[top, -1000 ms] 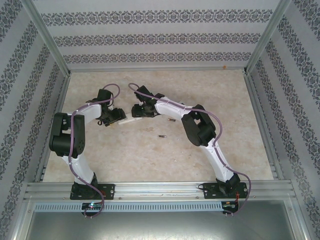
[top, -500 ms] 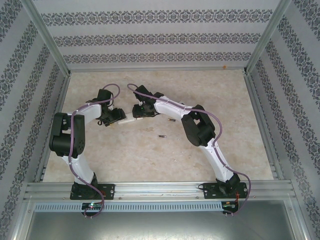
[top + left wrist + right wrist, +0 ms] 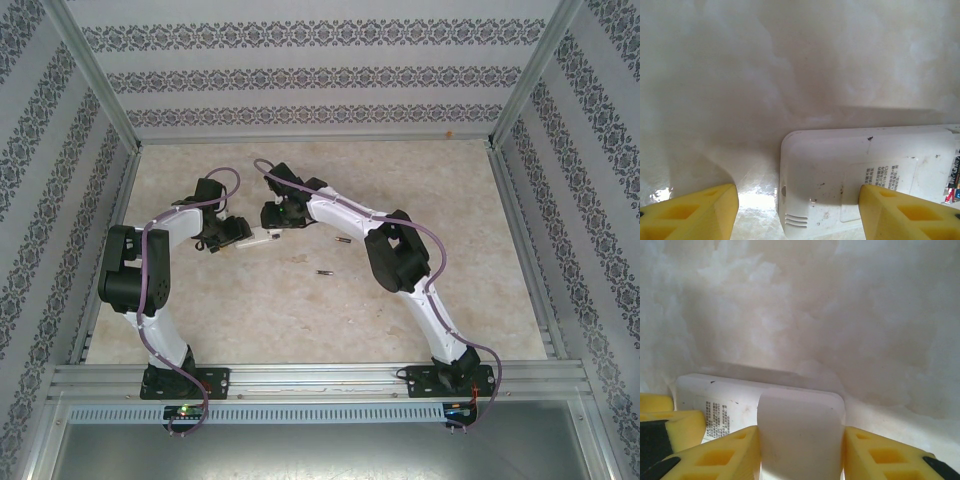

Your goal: Load the batteries into the remote control

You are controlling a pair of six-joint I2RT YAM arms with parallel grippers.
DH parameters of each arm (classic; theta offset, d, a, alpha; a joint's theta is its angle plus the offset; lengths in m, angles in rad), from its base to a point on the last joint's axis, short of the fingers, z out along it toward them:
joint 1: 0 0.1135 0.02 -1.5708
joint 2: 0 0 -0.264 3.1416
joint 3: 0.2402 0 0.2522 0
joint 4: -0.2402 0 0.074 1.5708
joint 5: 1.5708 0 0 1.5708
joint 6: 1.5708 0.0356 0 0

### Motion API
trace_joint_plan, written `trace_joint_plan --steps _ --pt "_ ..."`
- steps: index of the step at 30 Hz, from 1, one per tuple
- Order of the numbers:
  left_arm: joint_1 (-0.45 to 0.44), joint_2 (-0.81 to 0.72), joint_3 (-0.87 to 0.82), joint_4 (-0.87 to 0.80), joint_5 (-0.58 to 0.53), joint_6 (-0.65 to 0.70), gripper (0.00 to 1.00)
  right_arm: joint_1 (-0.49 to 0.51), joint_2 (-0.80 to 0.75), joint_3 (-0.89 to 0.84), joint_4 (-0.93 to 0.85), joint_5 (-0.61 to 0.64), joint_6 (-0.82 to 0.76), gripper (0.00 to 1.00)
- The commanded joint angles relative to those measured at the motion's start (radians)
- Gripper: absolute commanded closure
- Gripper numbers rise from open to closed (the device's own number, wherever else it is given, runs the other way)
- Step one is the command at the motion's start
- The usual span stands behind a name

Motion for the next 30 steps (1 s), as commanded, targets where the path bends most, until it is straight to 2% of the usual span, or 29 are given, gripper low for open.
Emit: trace_joint_plan --steps 1,24,30 --pt "-0.005 0.019 0.003 0.039 0.008 0.029 0.34 0.002 0.034 0.027 -0.041 -0.005 0.019 0.57" --pt "-0.004 0.018 0.002 0.044 0.005 0.026 0.34 0.006 0.094 0.118 -0.127 -0.012 0.049 0.52" --pt "-0.004 0.018 0.0 0.05 0.01 0.022 0.34 0.0 0.059 0.121 -0.132 -0.013 0.035 0.43"
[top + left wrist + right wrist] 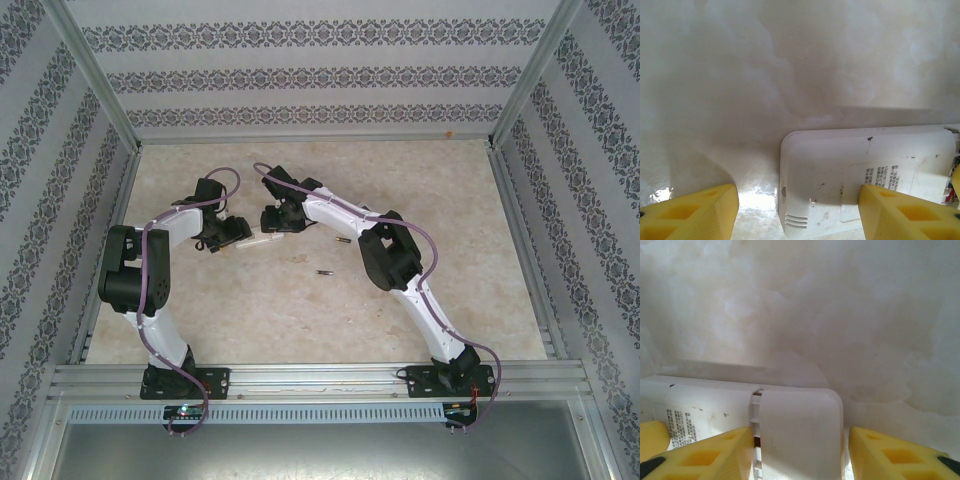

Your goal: Load the batteries into the remote control

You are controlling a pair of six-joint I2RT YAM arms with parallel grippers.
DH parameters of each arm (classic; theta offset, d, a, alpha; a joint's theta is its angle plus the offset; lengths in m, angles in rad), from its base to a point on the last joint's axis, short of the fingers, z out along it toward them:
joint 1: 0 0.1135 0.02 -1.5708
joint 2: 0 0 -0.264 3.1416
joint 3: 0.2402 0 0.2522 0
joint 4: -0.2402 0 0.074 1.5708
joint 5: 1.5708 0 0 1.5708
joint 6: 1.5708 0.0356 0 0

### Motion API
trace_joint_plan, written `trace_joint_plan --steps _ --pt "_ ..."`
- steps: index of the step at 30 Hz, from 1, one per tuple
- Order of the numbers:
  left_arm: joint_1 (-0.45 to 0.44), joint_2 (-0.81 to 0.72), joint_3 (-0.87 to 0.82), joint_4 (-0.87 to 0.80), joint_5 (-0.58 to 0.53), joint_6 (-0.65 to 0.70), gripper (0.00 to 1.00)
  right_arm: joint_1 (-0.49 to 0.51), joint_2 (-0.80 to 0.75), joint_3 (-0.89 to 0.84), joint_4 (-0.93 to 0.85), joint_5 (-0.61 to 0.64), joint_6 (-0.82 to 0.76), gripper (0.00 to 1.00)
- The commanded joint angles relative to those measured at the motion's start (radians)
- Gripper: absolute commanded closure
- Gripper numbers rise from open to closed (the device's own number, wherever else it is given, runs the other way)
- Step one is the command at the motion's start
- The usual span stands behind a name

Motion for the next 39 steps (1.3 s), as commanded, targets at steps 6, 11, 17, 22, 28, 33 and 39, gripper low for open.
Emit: trace_joint_plan --steps 6,11,17,22,28,33,39 --pt "-0.004 0.017 -0.001 0.052 0.011 0.021 0.34 -0.004 -0.05 0.021 -0.027 -0.019 -0.014 0.38" --pt "-0.004 0.018 -0.003 0.056 0.015 0.02 0.34 -0.012 -0.063 0.009 -0.012 -0.027 -0.008 0.38" --pt "-0.004 0.018 -0.004 0.058 0.017 0.021 0.34 -0.029 -0.091 -0.057 0.051 -0.052 0.016 0.41" --pt "-0.005 0.017 -0.002 0.059 0.017 0.017 0.34 -0.04 -0.121 -0.126 0.103 -0.062 0.036 0.49" --pt "-0.004 0.013 0.001 0.06 0.016 0.014 0.34 -0.037 -0.105 -0.144 0.101 -0.07 0.031 0.54" --pt "-0.004 0.012 0.001 0.057 0.011 0.012 0.34 -0.028 -0.089 -0.16 0.095 -0.068 0.022 0.63" --pt "-0.004 0.016 0.001 0.064 0.02 0.006 0.34 0.0 -0.081 -0.193 0.066 -0.023 -0.008 0.77"
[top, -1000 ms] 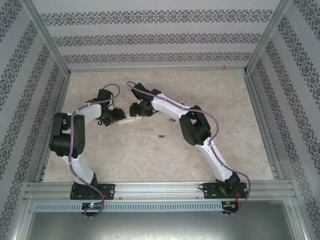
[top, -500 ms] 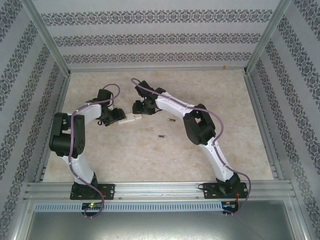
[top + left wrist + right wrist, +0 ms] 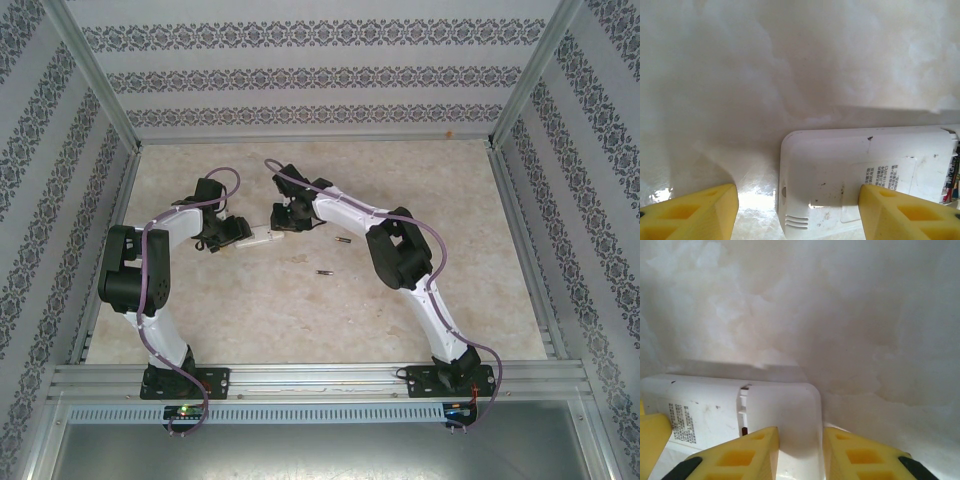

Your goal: Load the batteries into the remote control

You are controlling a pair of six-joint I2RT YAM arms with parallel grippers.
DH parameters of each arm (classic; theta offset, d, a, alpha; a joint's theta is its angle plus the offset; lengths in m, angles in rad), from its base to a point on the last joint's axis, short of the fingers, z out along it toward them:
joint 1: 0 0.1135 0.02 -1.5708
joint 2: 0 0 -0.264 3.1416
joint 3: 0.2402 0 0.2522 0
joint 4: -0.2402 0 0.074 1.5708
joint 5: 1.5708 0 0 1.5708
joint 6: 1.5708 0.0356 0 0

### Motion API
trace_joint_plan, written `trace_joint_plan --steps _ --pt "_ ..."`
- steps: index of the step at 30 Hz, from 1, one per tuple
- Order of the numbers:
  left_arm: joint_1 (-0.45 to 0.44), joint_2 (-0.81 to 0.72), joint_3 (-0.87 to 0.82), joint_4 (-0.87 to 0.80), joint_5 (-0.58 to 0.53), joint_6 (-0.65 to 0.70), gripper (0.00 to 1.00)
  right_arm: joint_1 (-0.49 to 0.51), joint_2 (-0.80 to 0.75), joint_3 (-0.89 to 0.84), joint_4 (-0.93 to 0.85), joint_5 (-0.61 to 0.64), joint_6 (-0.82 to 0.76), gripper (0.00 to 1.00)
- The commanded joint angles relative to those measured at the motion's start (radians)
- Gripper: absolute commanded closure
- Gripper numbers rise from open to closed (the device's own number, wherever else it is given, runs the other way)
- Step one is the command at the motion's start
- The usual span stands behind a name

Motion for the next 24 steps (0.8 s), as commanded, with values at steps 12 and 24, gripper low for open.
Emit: trace_joint_plan --steps 12,24 --pt "-0.005 0.026 -0.034 0.13 0.097 -0.027 0.35 0.061 -0.039 -0.173 0.03 -0.005 -0.009 0.78" --pt "0.022 -0.068 -0.022 0.126 0.072 -0.045 0.19 0.028 -0.312 -0.377 0.298 0.064 -0.002 0.57"
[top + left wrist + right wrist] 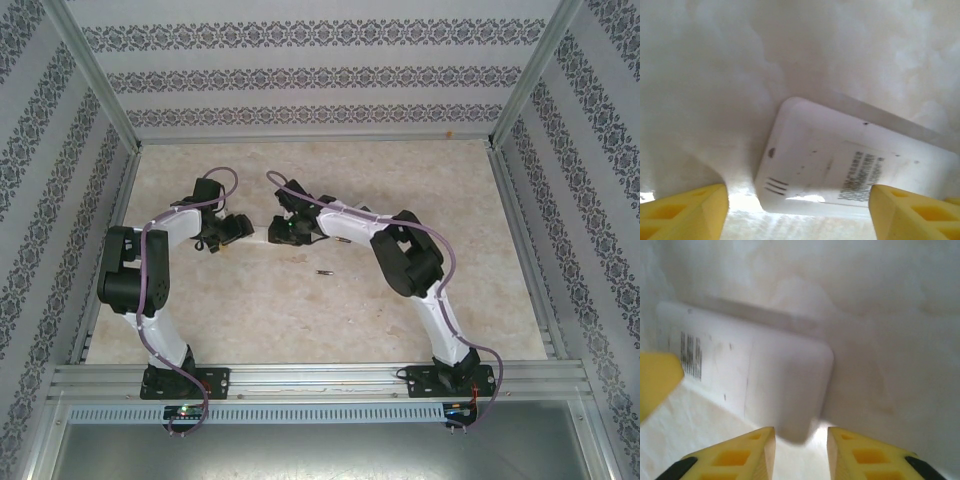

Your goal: Load the batteries into the remote control

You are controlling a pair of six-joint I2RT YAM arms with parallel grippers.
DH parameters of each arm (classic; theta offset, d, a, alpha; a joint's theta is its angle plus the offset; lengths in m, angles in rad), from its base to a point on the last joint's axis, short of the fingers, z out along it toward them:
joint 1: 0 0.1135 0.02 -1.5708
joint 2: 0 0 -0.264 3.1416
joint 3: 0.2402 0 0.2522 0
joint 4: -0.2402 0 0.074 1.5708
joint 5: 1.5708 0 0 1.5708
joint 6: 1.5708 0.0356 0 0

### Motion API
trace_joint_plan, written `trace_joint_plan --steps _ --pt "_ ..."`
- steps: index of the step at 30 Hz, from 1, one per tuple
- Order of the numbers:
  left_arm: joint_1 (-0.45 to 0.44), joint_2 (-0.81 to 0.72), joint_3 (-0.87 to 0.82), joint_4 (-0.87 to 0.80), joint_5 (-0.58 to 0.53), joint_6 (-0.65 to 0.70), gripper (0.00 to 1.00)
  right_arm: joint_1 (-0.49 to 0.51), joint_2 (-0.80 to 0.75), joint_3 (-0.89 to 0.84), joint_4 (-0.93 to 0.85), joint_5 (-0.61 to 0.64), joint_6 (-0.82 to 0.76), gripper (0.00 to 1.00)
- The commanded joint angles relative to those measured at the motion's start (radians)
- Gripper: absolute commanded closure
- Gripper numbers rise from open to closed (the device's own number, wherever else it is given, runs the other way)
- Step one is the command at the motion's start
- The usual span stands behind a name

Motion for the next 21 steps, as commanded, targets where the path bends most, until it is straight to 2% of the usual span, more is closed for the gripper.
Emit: trace_joint_plan --steps 1,3,6,8,11,14,18,21 --pt "0.018 -0.087 -0.017 0.094 0.02 -0.015 0.16 -0.008 -0.155 -0.053 0.079 0.129 -0.142 0.52" --pt "0.026 -0.168 -0.037 0.09 -0.005 -0.023 0.09 -0.011 -0.153 -0.004 0.028 0.15 -0.366 0.37" --pt "0.043 -0.319 -0.087 0.075 -0.05 -0.058 0.03 0.01 -0.086 0.16 -0.167 0.159 -0.694 0.15" --pt "0.075 -0.416 -0.127 0.071 -0.044 -0.113 0.02 0.026 -0.029 0.254 -0.254 0.162 -0.836 0.08" --pt "0.147 -0.565 -0.211 0.102 0.028 -0.206 0.02 0.029 0.058 0.393 -0.352 0.126 -0.955 0.05" --pt "0.194 -0.715 -0.283 0.112 0.043 -0.267 0.02 0.034 0.174 0.573 -0.482 0.087 -1.038 0.04" --pt "0.202 -0.854 -0.338 0.091 0.023 -0.301 0.02 0.068 0.333 0.802 -0.614 0.108 -1.129 0.03" --pt "0.202 -0.901 -0.36 0.048 0.007 -0.289 0.02 0.087 0.414 0.898 -0.641 0.142 -1.151 0.03"
